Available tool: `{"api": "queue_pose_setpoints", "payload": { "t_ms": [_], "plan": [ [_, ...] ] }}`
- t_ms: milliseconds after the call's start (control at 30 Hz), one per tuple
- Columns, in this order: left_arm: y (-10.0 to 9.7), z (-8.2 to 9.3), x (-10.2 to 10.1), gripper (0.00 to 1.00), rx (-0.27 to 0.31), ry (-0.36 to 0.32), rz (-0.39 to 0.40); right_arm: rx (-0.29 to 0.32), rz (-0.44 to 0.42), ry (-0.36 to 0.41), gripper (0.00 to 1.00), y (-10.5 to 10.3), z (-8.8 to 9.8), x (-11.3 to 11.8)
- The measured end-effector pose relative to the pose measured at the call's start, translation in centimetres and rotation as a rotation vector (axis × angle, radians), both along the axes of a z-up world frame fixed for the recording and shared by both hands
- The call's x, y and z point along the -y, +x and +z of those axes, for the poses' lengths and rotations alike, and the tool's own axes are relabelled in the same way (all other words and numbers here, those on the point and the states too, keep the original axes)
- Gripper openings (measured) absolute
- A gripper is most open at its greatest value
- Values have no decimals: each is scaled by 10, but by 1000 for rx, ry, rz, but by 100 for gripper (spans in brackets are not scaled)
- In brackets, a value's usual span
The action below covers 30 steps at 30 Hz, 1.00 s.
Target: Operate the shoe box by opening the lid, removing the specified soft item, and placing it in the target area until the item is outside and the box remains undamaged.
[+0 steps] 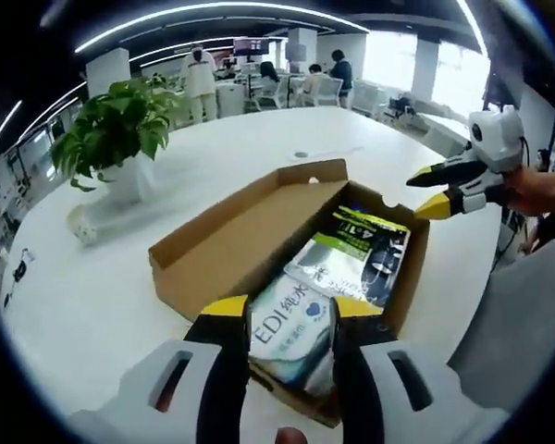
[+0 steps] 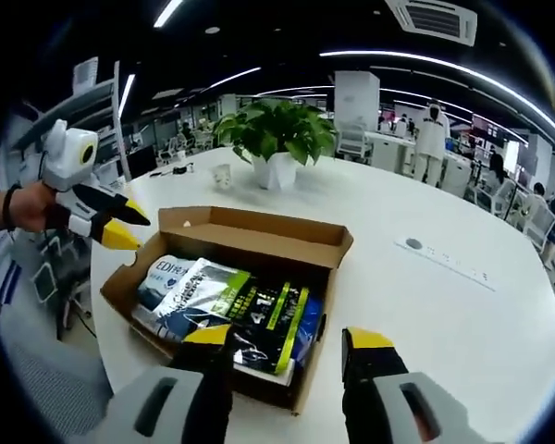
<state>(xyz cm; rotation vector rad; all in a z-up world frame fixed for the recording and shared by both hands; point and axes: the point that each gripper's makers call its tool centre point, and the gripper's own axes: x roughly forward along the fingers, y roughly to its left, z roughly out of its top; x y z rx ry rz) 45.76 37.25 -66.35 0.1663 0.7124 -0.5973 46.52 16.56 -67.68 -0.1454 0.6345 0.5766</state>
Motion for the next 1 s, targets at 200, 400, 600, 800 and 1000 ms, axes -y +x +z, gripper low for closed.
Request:
{"api": "queue_pose_setpoints", "payload": {
  "t_ms": [200, 400, 600, 800, 1000],
  "plan": [
    [-12, -18, 17, 32, -66, -26, -1, -3, -5, 9, 44, -4, -2, -1],
    [-15, -32, 30, 30, -125, -79, 25, 0, -3, 4, 44, -8, -2, -1],
    [-22, -43, 45, 29, -180, -122, 35, -4, -4, -3, 44, -10, -4, 2],
    [-26, -51, 49, 24, -230, -152, 65, -10, -5, -9, 43, -12, -5, 4],
    [-28, -56, 55, 24, -266, -187, 75, -17, -4, -11, 43, -13, -7, 5]
  ]
}}
